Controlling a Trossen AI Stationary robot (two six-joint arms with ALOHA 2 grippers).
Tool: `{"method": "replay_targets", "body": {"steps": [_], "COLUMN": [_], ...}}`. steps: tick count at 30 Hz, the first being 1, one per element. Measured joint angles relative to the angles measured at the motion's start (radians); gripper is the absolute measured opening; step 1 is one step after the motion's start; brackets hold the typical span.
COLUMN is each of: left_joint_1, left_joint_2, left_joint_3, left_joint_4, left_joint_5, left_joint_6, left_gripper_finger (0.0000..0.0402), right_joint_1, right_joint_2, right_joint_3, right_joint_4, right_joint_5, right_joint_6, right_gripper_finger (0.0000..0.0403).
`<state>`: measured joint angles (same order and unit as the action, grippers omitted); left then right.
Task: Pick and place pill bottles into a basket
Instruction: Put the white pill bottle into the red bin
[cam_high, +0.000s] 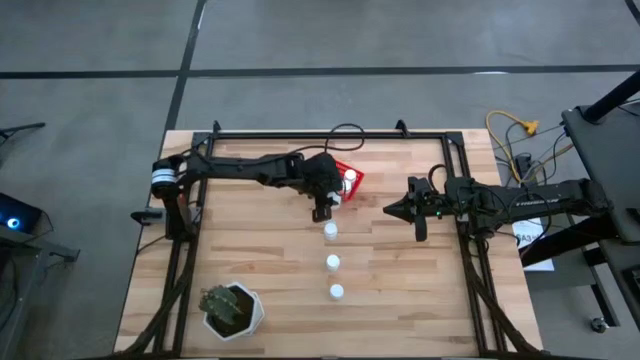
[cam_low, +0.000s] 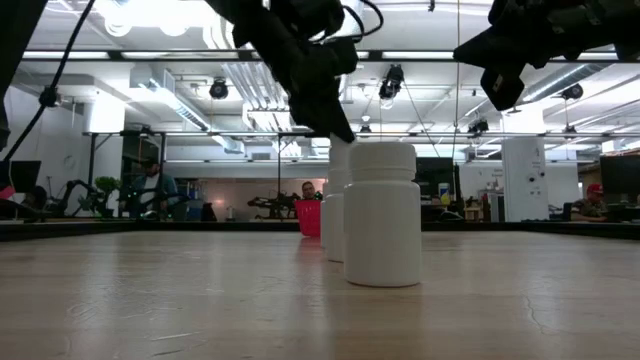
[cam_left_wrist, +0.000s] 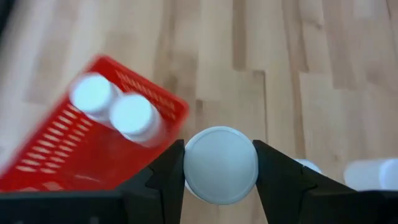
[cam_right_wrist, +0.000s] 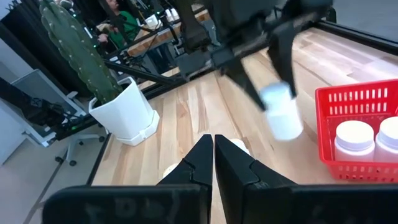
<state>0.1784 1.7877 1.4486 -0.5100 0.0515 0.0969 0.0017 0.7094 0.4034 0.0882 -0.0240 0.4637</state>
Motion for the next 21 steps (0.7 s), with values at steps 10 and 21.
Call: {"method": "replay_targets", "body": {"steps": [10,21], "left_joint_1": [0.11,0.23], "left_joint_2": [-0.006,0.001], "left_joint_3": [0.027,0.017], "left_joint_4": [-0.004,0.068], "left_joint_5": [-0.062,0.0], "left_joint_6": [0.09,0.118], "left_gripper_finger": [0.0142,0.0142], "right_joint_1": [0.0,0.0], "right_joint_2": [0.0,0.0], "right_joint_3": [0.0,0.0], "right_joint_4": [-0.003,-0.003], "right_joint_5": [-0.001,0.001], "right_joint_6": [0.005,0.007], "right_gripper_finger": [0.0009,0.0009]}}
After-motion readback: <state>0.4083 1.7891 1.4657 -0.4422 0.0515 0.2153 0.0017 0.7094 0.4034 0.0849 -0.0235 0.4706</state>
